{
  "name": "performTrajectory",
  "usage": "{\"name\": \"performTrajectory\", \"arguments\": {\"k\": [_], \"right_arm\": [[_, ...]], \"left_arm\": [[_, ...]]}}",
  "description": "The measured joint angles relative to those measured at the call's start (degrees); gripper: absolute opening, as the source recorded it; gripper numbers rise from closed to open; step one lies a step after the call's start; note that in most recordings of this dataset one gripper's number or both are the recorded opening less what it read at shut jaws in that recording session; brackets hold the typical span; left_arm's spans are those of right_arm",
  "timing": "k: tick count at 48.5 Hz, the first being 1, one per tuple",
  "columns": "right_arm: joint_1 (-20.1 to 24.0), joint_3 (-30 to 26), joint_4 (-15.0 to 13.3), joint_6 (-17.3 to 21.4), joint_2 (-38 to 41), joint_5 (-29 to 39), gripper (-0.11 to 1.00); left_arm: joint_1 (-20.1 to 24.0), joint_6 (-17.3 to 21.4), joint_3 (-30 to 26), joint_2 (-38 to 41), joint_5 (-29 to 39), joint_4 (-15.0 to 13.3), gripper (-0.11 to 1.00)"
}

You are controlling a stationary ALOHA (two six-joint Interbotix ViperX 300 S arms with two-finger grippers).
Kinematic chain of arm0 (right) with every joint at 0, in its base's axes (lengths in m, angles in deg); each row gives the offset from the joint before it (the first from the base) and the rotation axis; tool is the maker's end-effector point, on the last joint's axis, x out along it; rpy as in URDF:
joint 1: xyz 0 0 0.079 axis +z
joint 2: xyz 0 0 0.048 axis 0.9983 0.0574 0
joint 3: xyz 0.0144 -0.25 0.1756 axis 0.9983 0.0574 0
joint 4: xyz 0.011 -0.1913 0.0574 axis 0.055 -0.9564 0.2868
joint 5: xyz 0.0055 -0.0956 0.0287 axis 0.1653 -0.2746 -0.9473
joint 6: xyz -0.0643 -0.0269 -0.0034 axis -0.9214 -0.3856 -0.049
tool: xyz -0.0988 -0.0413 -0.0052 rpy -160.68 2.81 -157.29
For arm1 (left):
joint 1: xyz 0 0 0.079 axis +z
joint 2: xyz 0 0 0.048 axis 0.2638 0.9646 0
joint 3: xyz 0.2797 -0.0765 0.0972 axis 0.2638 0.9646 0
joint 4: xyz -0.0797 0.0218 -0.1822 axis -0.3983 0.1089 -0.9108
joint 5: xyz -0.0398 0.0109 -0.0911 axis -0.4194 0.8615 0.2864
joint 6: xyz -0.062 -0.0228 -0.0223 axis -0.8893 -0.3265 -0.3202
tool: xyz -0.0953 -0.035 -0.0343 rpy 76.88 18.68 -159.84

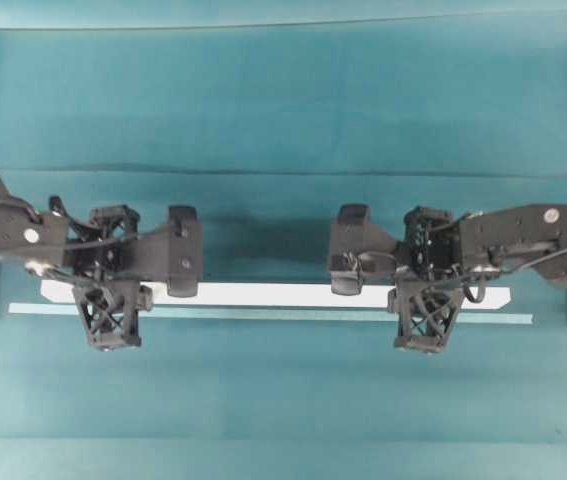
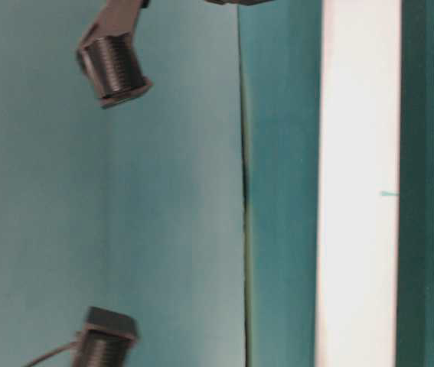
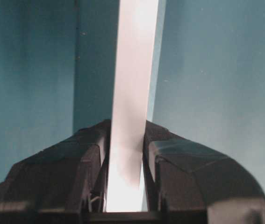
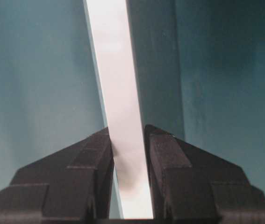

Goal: Lift a wooden board with both hands.
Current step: 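Lift the board with both grippers and pull it back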

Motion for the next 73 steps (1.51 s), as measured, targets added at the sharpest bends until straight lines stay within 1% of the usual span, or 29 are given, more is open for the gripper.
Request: {"name": "performTrajectory", "arguments": {"k": [15,25,37,51,65,73], "right_arm": [[-1.49,-4.66,0.0,-0.35,-4.48,9.67,0.22],[-1.67,-8.0,-0.09,-0.26,-6.15,15.29,0.22],[-1.85,-13.71,-0.09,-0.26,-7.38,22.85,0.22],[-2.2,-20.21,-0.18,-0.26,-7.73,29.62,0.22],[-2.72,-25.31,-0.18,-0.18,-7.91,36.65,0.22],[-3.08,-28.92,-0.18,-0.18,-8.09,39.46,0.22]], "left_arm": [[0.79,0.53,-4.92,-3.87,9.05,-0.09,0.18],[1.23,0.7,-8.26,-6.77,14.68,-0.09,0.18],[1.32,0.7,-13.1,-9.32,22.15,-0.09,0.18],[1.85,0.44,-15.56,-11.69,25.75,-0.18,0.18],[2.29,0.53,-21.71,-12.3,30.59,-0.18,0.18],[2.55,0.53,-24.87,-12.3,34.01,-0.18,0.18]]}}
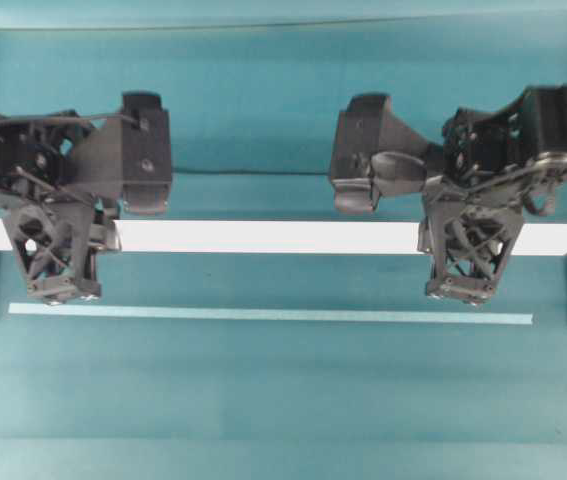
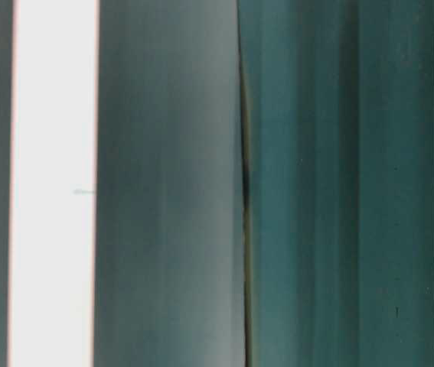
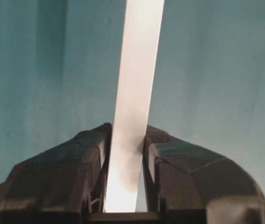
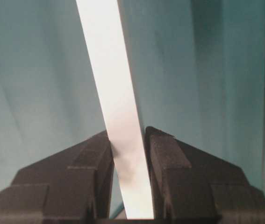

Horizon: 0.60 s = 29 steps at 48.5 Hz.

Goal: Lift a wooden board with both hands.
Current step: 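Lift the board with both grippers and pull it back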

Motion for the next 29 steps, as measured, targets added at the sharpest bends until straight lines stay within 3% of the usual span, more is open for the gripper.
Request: {"name": "performTrajectory", "arguments": {"k": [29], "right_arm": [[-0.79,-11.51,0.0,0.0,0.09,10.02,0.22]], "left_arm": [[0.88,0.53,-12.13,0.18,9.93,-0.09,0.18]]}}
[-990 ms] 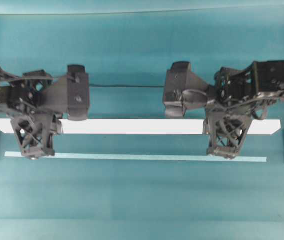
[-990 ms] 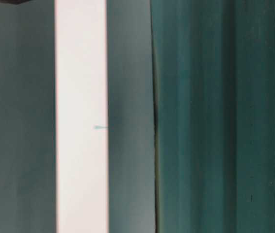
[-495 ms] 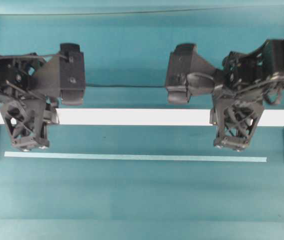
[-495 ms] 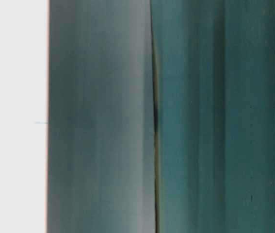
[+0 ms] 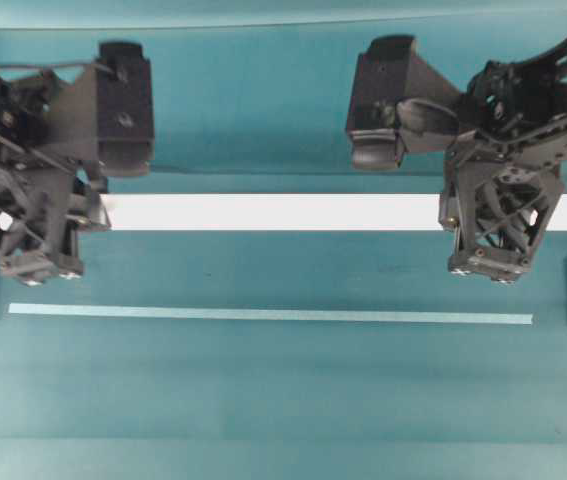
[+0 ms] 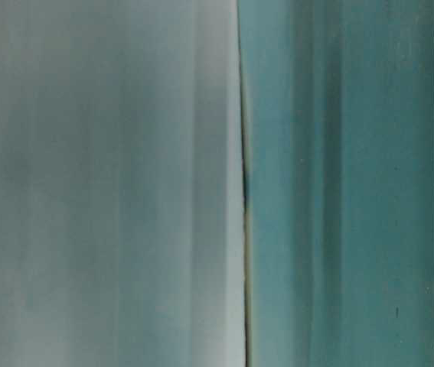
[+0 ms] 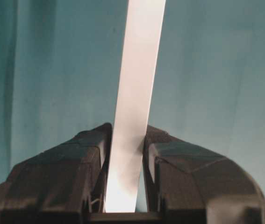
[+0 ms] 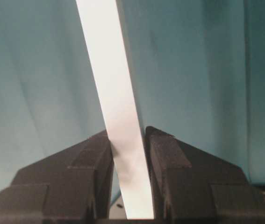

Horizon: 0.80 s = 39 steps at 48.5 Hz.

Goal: Lift a wooden board with both hands.
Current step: 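Lift the board with both grippers and pull it back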

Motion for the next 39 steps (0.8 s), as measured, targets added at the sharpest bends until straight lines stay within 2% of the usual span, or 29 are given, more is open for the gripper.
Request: {"name": "performTrajectory", "arguments": {"k": [22,39], "right_arm": [[-0.09,-5.89,0.0,0.0,0.88,3.52,0.22],[-0.09,-9.93,0.0,0.0,1.32,4.66,0.22]], "left_arm": [[0.09,0.09,-7.03,0.88,4.22,0.0,0.18],[0.09,0.09,-9.32,1.14,6.15,0.0,0.18]]}}
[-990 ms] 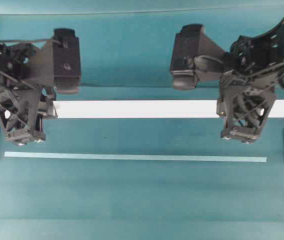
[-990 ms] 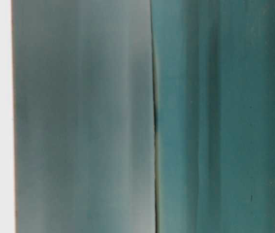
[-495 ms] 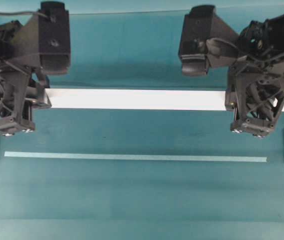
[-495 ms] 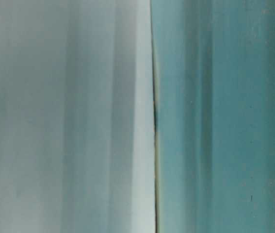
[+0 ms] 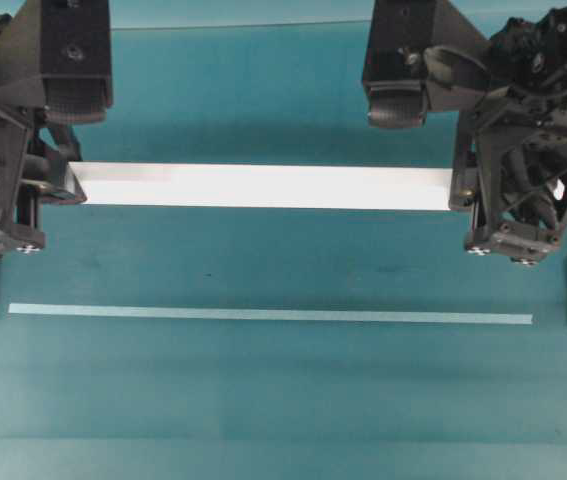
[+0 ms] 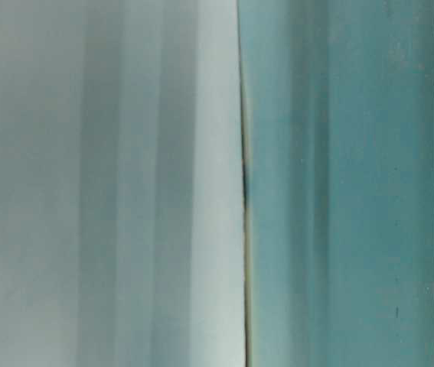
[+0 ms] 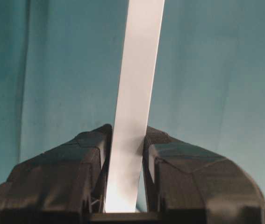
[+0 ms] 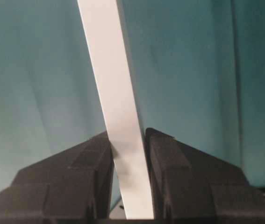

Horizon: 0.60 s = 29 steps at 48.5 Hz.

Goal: Lift a wooden board with both hands.
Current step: 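Lift the board with both grippers and pull it back, then hold the board raised with both grippers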

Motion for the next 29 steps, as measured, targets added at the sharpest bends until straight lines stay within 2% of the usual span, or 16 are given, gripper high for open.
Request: {"name": "performTrajectory", "arguments": {"k": [18,29], "right_arm": [[0.0,-1.05,0.0,0.0,0.18,0.0,0.22],[0.0,-1.05,-0.09,0.0,0.18,0.18,0.22]], "left_arm": [[0.09,0.18,-2.02,0.62,1.49,0.0,0.18],[0.44,1.76,-3.34,1.93,2.29,0.09,0.18]]}}
